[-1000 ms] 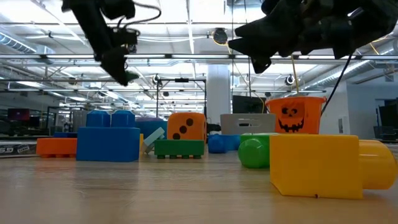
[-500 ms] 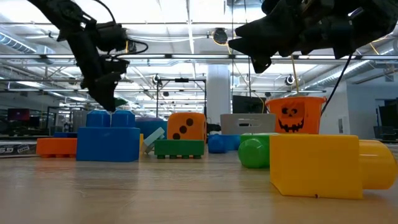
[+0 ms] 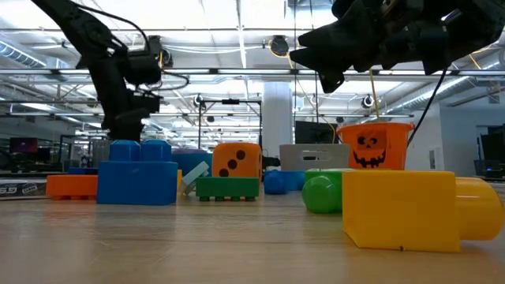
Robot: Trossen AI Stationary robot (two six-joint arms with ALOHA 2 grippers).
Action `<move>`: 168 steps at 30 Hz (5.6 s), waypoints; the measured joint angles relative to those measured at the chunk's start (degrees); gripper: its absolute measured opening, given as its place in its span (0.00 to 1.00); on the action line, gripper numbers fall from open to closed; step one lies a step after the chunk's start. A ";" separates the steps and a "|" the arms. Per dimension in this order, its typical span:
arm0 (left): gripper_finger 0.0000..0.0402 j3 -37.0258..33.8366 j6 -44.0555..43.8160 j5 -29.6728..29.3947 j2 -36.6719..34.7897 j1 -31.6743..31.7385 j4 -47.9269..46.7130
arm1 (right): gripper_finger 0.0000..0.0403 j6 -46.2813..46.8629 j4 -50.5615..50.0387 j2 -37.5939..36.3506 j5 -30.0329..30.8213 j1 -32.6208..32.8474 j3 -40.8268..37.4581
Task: Pick & Place Toys
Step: Put the green game piece into the black bin, then put the blue game piece into the black bin
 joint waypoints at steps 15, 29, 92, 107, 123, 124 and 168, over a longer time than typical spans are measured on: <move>0.43 0.63 2.77 0.42 9.41 0.00 1.22 | 0.34 -0.63 -0.03 0.00 0.02 0.00 0.00; 0.61 4.61 2.10 -0.48 10.19 0.09 1.74 | 0.34 -0.62 -1.08 0.00 0.02 0.00 0.00; 0.69 -11.76 -6.89 -24.09 15.94 -62.78 79.63 | 0.34 -2.24 6.14 17.53 7.36 1.59 3.74; 0.69 -11.78 -6.61 -24.06 15.55 -62.41 79.35 | 0.34 -1.05 -2.30 24.11 7.36 -7.61 6.07; 0.69 -11.78 -6.66 -24.04 15.55 -60.89 79.25 | 0.34 2.42 -2.78 24.02 7.28 -9.14 6.03; 0.69 -11.78 -6.66 -24.04 15.55 -60.89 79.25 | 0.34 3.34 -2.76 24.02 7.26 -8.88 6.03; 0.69 -11.78 -7.49 -23.91 15.55 -60.11 78.66 | 0.34 6.78 -5.23 24.02 -13.12 -9.51 5.84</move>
